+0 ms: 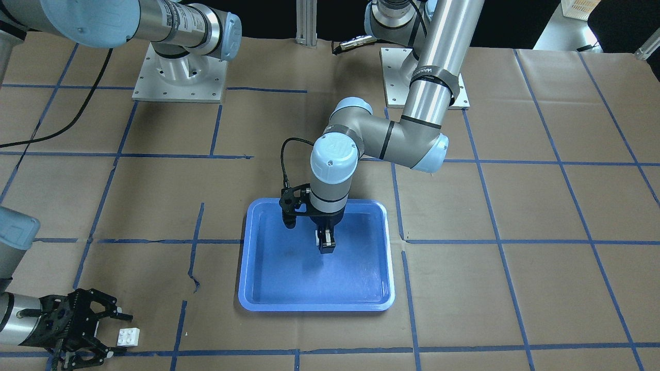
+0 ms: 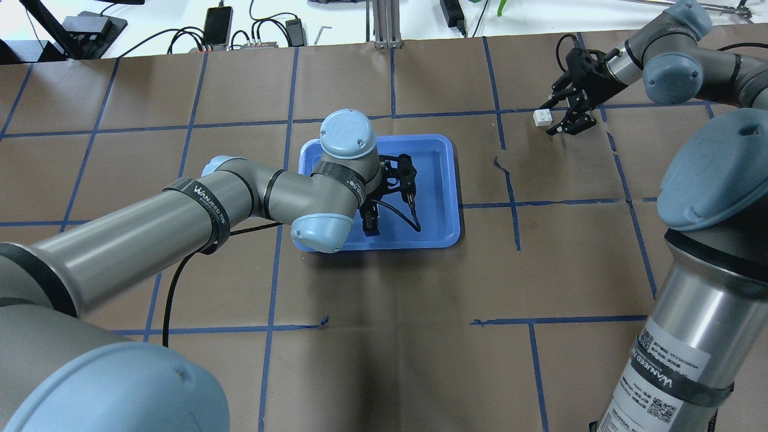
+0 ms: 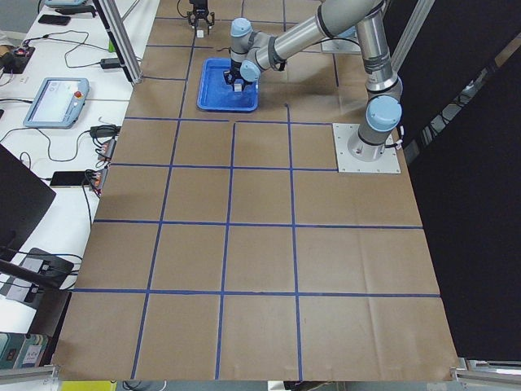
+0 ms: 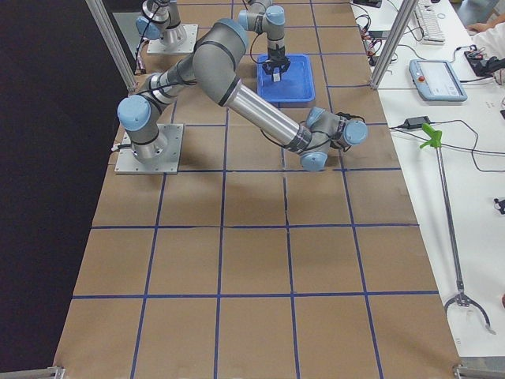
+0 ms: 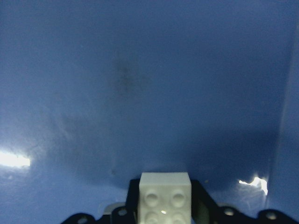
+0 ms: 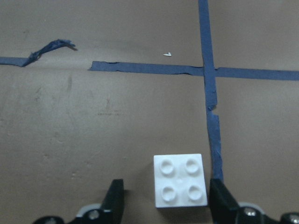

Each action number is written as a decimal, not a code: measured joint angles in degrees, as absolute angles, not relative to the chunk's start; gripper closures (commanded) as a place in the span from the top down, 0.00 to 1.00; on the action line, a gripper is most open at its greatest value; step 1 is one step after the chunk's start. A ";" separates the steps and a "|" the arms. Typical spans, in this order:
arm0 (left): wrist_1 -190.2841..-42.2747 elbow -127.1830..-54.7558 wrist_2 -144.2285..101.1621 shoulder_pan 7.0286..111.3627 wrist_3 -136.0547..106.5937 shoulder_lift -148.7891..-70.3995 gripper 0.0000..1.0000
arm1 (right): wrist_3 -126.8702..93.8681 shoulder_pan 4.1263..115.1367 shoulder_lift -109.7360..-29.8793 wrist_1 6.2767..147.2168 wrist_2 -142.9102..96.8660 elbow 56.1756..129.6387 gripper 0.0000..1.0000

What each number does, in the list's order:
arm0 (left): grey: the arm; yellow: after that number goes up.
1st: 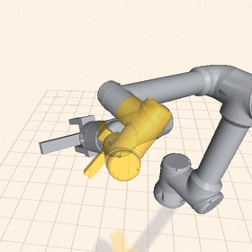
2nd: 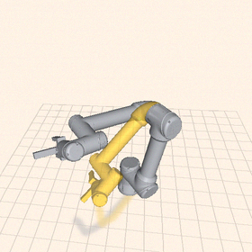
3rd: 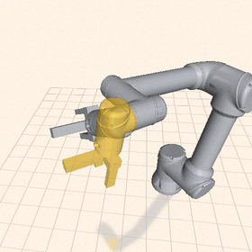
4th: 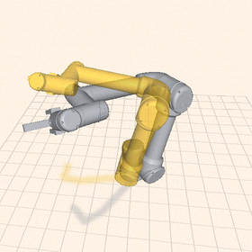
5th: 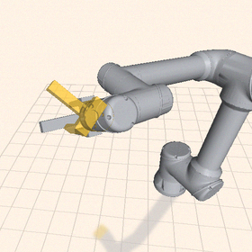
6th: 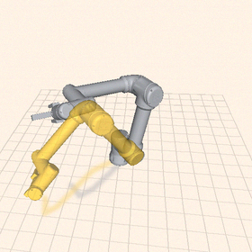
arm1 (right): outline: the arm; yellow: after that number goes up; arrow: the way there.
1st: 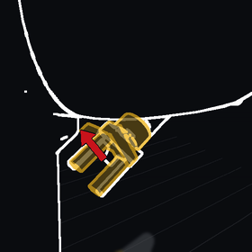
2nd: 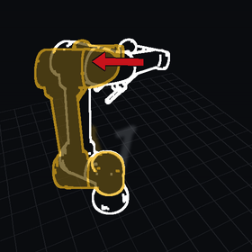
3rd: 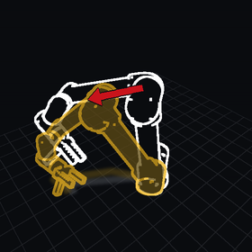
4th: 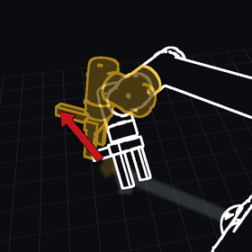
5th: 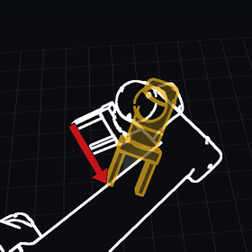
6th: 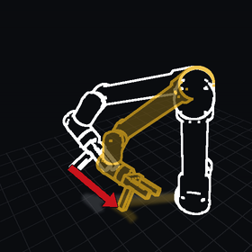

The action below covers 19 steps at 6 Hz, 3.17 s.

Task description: Assemble white blocks and place on blue tray

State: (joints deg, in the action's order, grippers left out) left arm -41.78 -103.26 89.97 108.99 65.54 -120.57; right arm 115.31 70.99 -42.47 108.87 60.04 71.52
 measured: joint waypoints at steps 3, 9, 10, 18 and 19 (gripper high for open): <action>-48.57 -101.24 90.23 108.79 65.73 -116.69 0.99 | 115.49 71.02 -42.73 109.57 59.78 71.40 0.37; -92.86 -90.77 90.03 103.12 65.60 -93.21 0.99 | 114.15 73.07 -46.63 110.11 59.89 71.69 0.22; -95.04 -88.90 89.92 102.61 63.74 -92.80 0.99 | 110.68 74.82 -48.27 110.05 60.02 71.97 0.22; -92.53 -89.05 90.68 88.64 14.00 -84.15 0.99 | 68.91 99.05 -56.45 152.88 66.53 99.64 0.21; -92.31 -89.07 90.52 88.56 5.58 -84.38 0.99 | 68.07 99.71 -58.76 155.01 66.89 103.50 0.21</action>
